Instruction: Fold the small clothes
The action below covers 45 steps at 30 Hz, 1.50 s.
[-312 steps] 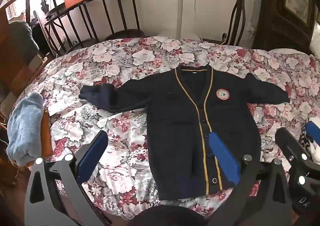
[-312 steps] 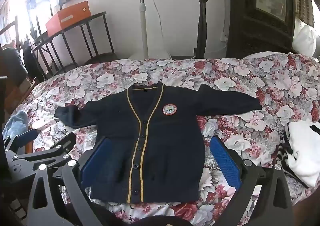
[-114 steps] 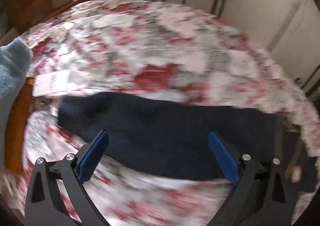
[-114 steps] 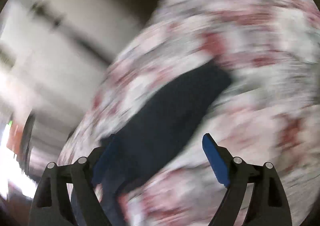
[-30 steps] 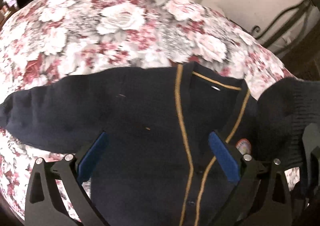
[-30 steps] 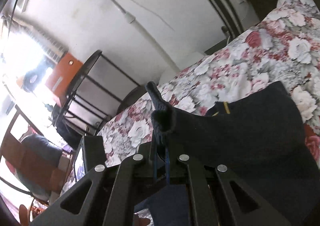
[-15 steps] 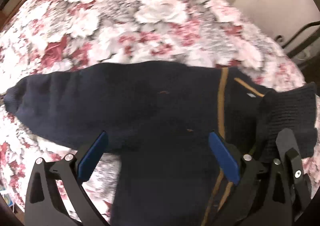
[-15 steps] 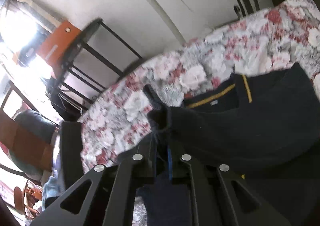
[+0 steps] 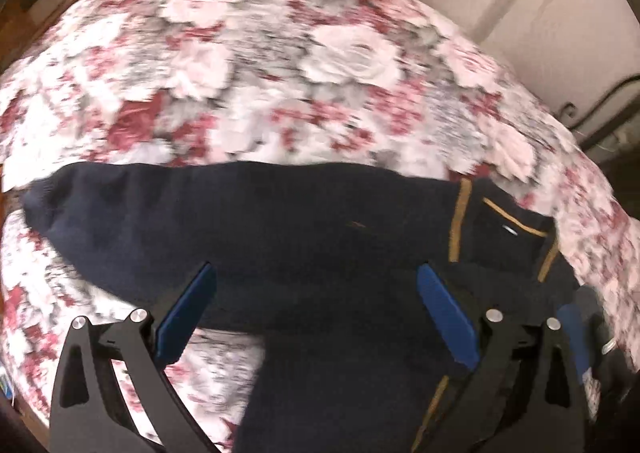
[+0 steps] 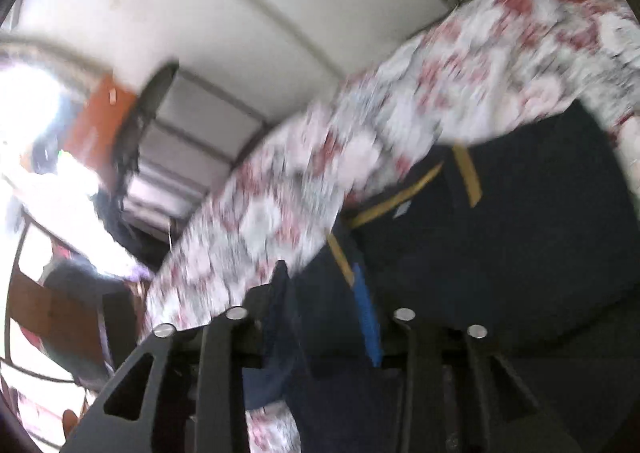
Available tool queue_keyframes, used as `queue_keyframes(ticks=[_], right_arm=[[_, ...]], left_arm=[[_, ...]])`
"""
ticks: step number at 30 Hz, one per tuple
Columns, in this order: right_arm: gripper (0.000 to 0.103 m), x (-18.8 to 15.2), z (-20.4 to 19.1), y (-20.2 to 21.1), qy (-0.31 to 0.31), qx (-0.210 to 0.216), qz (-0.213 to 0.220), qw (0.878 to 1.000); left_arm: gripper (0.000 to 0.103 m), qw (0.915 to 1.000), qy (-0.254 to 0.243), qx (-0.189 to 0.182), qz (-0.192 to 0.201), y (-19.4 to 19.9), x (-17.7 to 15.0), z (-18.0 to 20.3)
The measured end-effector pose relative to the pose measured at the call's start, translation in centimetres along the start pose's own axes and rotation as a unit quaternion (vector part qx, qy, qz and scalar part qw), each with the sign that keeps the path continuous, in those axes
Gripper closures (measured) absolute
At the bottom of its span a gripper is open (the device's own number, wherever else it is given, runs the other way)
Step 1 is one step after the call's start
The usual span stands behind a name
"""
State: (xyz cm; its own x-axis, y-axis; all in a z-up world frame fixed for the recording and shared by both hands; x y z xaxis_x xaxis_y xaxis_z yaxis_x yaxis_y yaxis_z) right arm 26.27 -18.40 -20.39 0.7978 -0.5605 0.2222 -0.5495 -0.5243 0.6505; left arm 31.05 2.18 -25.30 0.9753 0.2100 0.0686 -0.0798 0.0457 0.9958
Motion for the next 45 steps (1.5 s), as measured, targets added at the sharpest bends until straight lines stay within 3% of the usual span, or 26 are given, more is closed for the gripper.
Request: queue_keyframes(ticks=[3, 6, 8, 9, 10, 11, 12, 13, 16, 19, 20, 21, 23, 24, 28, 30, 33, 35, 36, 38, 39, 41, 43, 45], right_arm=[[0.081, 0.6, 1.4, 0.4, -0.03, 0.022, -0.005, 0.999], [0.082, -0.9, 2.8, -2.3, -0.059, 0.015, -0.059, 0.996], [0.081, -2.7, 4.0, -5.2, -0.082, -0.002, -0.113, 0.99], [0.08, -3.8, 5.8, -6.6, -0.113, -0.017, -0.137, 0.984], [0.083, -4.3, 7.1, -7.1, -0.135, -0.02, -0.145, 0.98], [0.098, -4.7, 8.8, -7.4, -0.177, -0.005, -0.145, 0.973], [0.101, -4.8, 9.4, -7.2, -0.199, 0.003, -0.142, 0.97], [0.096, -4.1, 9.8, -6.0, -0.218, 0.021, -0.121, 0.968], [0.096, 0.0, 8.4, -1.5, -0.159, 0.022, -0.039, 0.986], [0.096, 2.4, 11.4, 1.2, -0.166, -0.007, 0.005, 0.986], [0.096, 2.5, 14.0, 1.3, -0.195, -0.025, 0.006, 0.98], [0.103, 2.1, 17.3, 1.2, -0.229, -0.043, 0.009, 0.972], [0.103, 2.0, 20.1, 0.6, -0.271, 0.032, 0.016, 0.962], [0.103, 2.1, 20.1, 0.8, -0.278, 0.041, 0.018, 0.96], [0.098, 3.9, 17.1, 4.3, -0.208, -0.011, 0.064, 0.976], [0.098, 3.3, 16.5, 5.8, -0.211, -0.003, 0.065, 0.975], [0.098, 0.7, 17.5, 6.4, -0.234, -0.032, 0.039, 0.971], [0.103, -0.9, 20.0, 4.5, -0.279, -0.049, 0.007, 0.959], [0.103, -1.7, 21.8, 3.8, -0.321, -0.005, 0.014, 0.947], [0.103, -2.4, 22.4, 3.9, -0.362, 0.037, 0.024, 0.931], [0.103, -2.3, 21.9, 4.3, -0.359, 0.031, 0.03, 0.932], [0.097, -0.6, 19.8, 6.0, -0.311, 0.005, 0.065, 0.948], [0.097, 2.2, 17.1, 6.7, -0.246, -0.005, 0.096, 0.964], [0.094, 4.0, 16.4, 5.8, -0.206, -0.003, 0.099, 0.974]], left_arm=[[0.005, 0.9999, -0.014, -0.002, 0.008, 0.2, -0.3, 0.9], [0.005, 0.9998, -0.013, -0.005, 0.017, 0.3, -0.2, 1.0], [0.005, 0.9998, -0.015, -0.014, -0.003, -0.8, -0.6, 1.1], [0.005, 0.9991, -0.025, -0.015, -0.03, -2.4, -1.0, 1.6], [0.005, 0.9973, -0.039, -0.012, -0.061, -4.0, -1.8, 2.2], [0.005, 0.995, -0.052, -0.002, -0.085, -5.2, -2.5, 2.5], [0.005, 0.9907, -0.078, 0.037, -0.105, -7.0, -3.3, 2.9], [0.004, 0.9874, -0.098, 0.071, -0.101, -7.7, -3.6, 3.2], [0.005, 0.9813, -0.135, 0.122, -0.064, -6.9, -3.5, 4.3], [0.005, 0.9836, -0.141, 0.1, -0.051, -5.8, -3.2, 5.1], [0.005, 0.9834, -0.14, 0.101, -0.056, -6.0, -3.3, 5.0], [0.005, 0.9824, -0.139, 0.105, -0.067, -6.6, -3.4, 4.9], [0.004, 0.9812, -0.139, 0.102, -0.086, -7.5, -3.8, 4.7], [0.004, 0.9813, -0.138, 0.102, -0.087, -7.7, -3.8, 4.7], [0.005, 0.9852, -0.129, 0.085, -0.074, -6.6, -3.3, 5.0], [0.005, 0.9875, -0.125, 0.066, -0.069, -5.8, -3.0, 5.4], [0.005, 0.9879, -0.132, 0.054, -0.062, -5.2, -2.7, 6.1], [0.005, 0.9835, -0.146, 0.074, -0.078, -6.4, -3.0, 6.2], [0.004, 0.9804, -0.152, 0.085, -0.092, -7.3, -3.3, 6.3], [0.004, 0.9782, -0.156, 0.089, -0.104, -8.7, -3.6, 6.2], [0.004, 0.9792, -0.152, 0.084, -0.105, -8.6, -3.2, 6.2], [0.004, 0.9831, -0.137, 0.065, -0.103, -7.6, -2.7, 6.0], [0.004, 0.9895, -0.117, 0.044, -0.072, -5.7, -1.5, 5.4], [0.004, 0.9923, -0.105, 0.049, -0.045, -4.5, -0.2, 4.8]])
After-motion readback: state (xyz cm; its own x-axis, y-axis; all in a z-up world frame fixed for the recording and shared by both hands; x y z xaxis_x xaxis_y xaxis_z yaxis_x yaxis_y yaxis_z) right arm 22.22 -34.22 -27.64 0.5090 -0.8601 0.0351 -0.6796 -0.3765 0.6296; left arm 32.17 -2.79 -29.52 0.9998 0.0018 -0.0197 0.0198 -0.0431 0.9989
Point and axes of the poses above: each gripper's, at about its wrist camera, not at the fingertips, and y roughly against the way its jaws point, z to its right, x to its top, the point moved 9 cm from there along -y, roughly the way its jaws point, and after that the axes turned 14 degrees about -z, right-handed, at the moved point
